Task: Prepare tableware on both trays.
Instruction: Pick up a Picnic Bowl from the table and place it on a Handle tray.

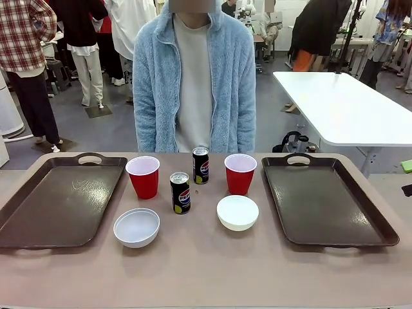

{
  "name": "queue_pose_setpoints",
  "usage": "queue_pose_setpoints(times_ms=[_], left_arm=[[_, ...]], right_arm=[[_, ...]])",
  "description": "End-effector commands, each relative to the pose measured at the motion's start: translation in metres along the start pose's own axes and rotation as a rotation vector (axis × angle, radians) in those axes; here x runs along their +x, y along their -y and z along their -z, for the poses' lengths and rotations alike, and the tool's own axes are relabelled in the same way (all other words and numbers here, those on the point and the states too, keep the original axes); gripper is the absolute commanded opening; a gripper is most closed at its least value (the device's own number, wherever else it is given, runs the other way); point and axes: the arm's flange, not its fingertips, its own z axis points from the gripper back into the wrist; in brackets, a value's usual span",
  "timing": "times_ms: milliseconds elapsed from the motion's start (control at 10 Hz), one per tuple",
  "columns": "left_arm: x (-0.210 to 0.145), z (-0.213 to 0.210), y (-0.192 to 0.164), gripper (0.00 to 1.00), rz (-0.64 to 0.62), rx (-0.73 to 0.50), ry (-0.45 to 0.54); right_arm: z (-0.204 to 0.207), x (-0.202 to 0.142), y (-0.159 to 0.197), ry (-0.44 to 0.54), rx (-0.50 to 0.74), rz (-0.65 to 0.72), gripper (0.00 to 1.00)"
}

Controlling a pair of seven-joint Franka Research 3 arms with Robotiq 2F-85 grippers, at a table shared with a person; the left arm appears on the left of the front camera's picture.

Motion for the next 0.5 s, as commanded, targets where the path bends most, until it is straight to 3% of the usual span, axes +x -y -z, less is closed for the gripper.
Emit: queue_pose_setpoints(times_ms=[0,400], left_arm=[[-0.0005,-0.0013,0.0007,1.0,0.004,-0.007,0.005],[-0.0005,-0.0013,0.0007,1.0,0.004,-0.007,0.005]], right_arm=[[0.0008,0.0017,0.0001,0.006,0.014,-0.001,1.0],[0.0008,0.0017,0.0001,0.006,0.014,-0.001,1.0]])
